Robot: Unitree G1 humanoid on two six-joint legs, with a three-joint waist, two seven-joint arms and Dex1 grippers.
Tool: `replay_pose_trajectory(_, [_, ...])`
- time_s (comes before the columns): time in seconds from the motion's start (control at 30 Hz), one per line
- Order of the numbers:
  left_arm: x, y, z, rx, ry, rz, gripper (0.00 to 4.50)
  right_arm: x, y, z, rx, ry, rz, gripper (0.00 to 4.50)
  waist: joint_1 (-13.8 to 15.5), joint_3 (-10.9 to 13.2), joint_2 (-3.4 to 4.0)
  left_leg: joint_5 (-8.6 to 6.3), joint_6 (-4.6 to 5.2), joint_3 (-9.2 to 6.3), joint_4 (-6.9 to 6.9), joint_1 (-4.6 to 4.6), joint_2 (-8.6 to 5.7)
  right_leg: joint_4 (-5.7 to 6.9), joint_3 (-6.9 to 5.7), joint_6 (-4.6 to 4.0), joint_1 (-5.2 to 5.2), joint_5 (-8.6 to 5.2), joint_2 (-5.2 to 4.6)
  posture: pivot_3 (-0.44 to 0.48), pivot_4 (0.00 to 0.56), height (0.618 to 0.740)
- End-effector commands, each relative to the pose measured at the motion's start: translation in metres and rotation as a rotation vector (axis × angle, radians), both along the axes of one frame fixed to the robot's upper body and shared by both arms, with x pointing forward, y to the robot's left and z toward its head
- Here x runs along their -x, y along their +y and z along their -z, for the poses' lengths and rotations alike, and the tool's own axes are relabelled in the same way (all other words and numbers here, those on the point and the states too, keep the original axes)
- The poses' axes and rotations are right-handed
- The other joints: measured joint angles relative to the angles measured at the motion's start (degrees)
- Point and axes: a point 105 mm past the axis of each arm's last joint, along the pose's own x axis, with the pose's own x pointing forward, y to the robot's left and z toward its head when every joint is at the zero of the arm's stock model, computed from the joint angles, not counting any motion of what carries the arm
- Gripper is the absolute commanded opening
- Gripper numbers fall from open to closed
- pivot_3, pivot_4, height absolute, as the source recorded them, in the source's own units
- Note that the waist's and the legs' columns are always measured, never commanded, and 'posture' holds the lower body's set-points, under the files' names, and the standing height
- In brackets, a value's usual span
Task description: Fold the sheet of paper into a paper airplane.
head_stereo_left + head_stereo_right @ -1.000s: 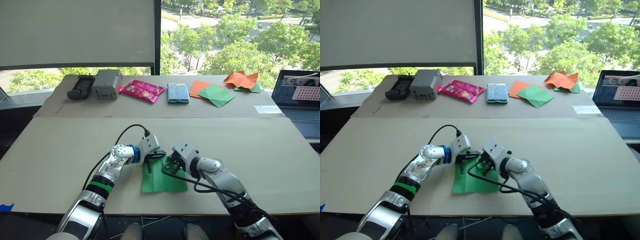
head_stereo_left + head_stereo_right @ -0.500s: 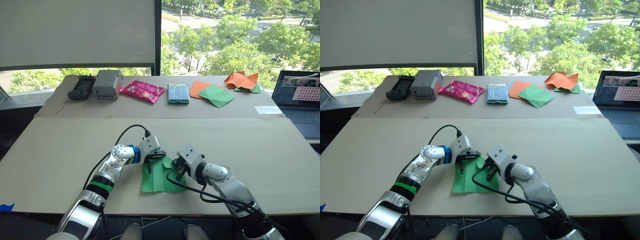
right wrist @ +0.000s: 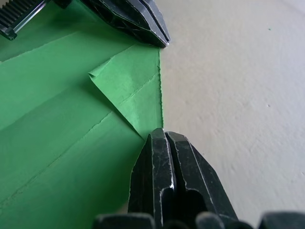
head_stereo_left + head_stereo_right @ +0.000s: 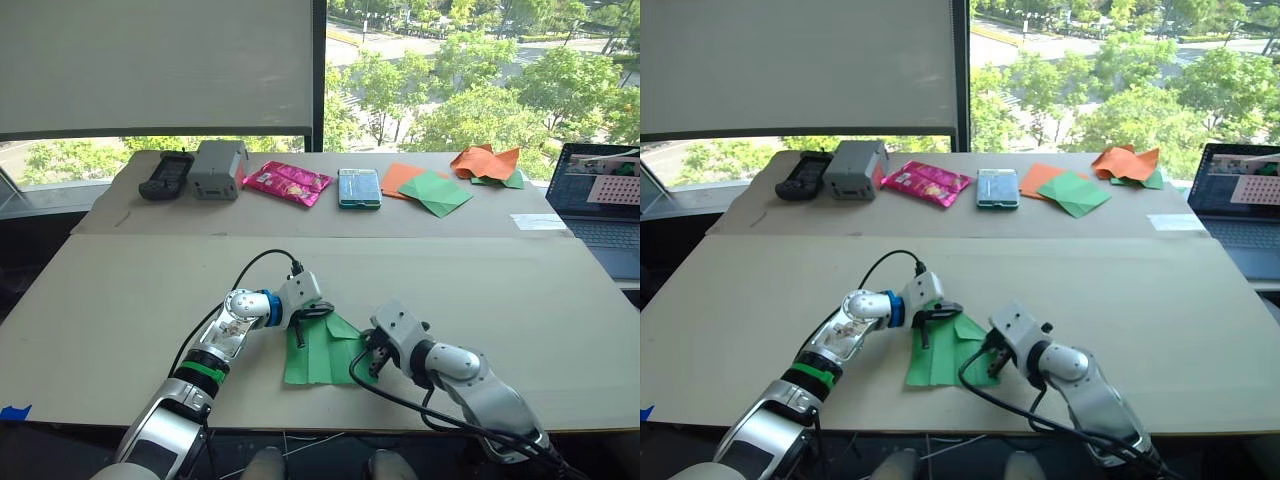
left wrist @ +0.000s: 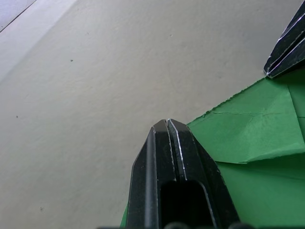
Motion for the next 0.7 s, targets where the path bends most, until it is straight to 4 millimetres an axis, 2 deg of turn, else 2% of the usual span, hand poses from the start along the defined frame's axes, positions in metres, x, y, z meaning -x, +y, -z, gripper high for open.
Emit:
replay_pose_trajectory(0.03, [0.004,0.013,0.023,-0.083,0.063,-0.019,0.0,0.015,-0.017,0.029,0.06,0.142,0.051,0.01,0.03,0.01,-0.02,0.0,0.0,0.0,0.0,0.0,0.0,-0.01,-0.01,0.0,0.0,0.0,-0.01,0.0,0.15,0.706])
replay_pose_trajectory(0.17, [0.004,0.012,0.023,-0.083,0.062,-0.018,0.0,0.014,-0.017,0.025,0.058,0.125,0.052,0.01,0.02,0.02,-0.06,-0.01,-0.01,0.0,0.0,-0.01,0.0,-0.05,-0.03,0.01,0.01,-0.01,-0.03,0.0,0.15,0.706])
replay_pose_trajectory(0.3, [0.003,0.013,0.023,-0.085,0.058,-0.019,0.0,0.003,-0.018,0.005,0.007,0.057,0.073,0.01,0.01,0.04,-0.08,-0.01,-0.02,0.0,0.0,-0.03,0.0,-0.08,-0.05,0.01,0.01,-0.02,-0.04,0.0,0.15,0.706])
replay_pose_trajectory(0.4, [0.002,0.013,0.022,-0.085,0.056,-0.02,0.0,-0.006,-0.015,-0.027,-0.082,-0.043,0.04,0.01,0.01,0.09,-0.05,-0.01,-0.02,0.0,0.0,-0.1,-0.01,-0.1,-0.05,0.01,-0.01,-0.01,-0.04,0.0,0.15,0.706])
replay_pose_trajectory(0.43, [0.002,0.013,0.022,-0.085,0.054,-0.021,0.0,-0.006,-0.009,-0.041,-0.132,-0.079,0.006,0.01,0.0,0.12,-0.06,-0.01,-0.02,0.0,0.0,-0.14,-0.01,-0.1,-0.05,0.01,-0.03,-0.01,-0.04,0.0,0.15,0.706])
replay_pose_trajectory(0.5, [0.001,0.013,0.022,-0.084,0.052,-0.022,0.0,-0.005,-0.001,-0.056,-0.177,-0.124,-0.049,0.01,-0.07,0.16,-0.04,-0.01,-0.02,0.0,0.0,-0.25,-0.01,-0.09,-0.05,0.02,-0.04,-0.01,-0.04,0.0,0.15,0.706])
replay_pose_trajectory(0.63, [0.0,0.014,0.021,-0.085,0.047,-0.026,0.0,-0.009,0.01,-0.065,-0.189,-0.159,-0.091,0.01,-0.15,0.19,-0.07,0.0,-0.01,0.0,-0.01,-0.27,0.0,0.01,-0.06,0.04,-0.01,0.0,-0.01,0.0,0.15,0.706])
replay_pose_trajectory(0.7, [-0.001,0.014,0.019,-0.083,0.045,-0.03,0.0,-0.012,0.019,-0.062,-0.194,-0.154,-0.099,0.01,-0.17,0.19,-0.07,0.0,-0.01,0.0,-0.03,-0.28,0.0,0.01,-0.07,0.04,-0.1,0.0,-0.01,0.0,0.15,0.706])
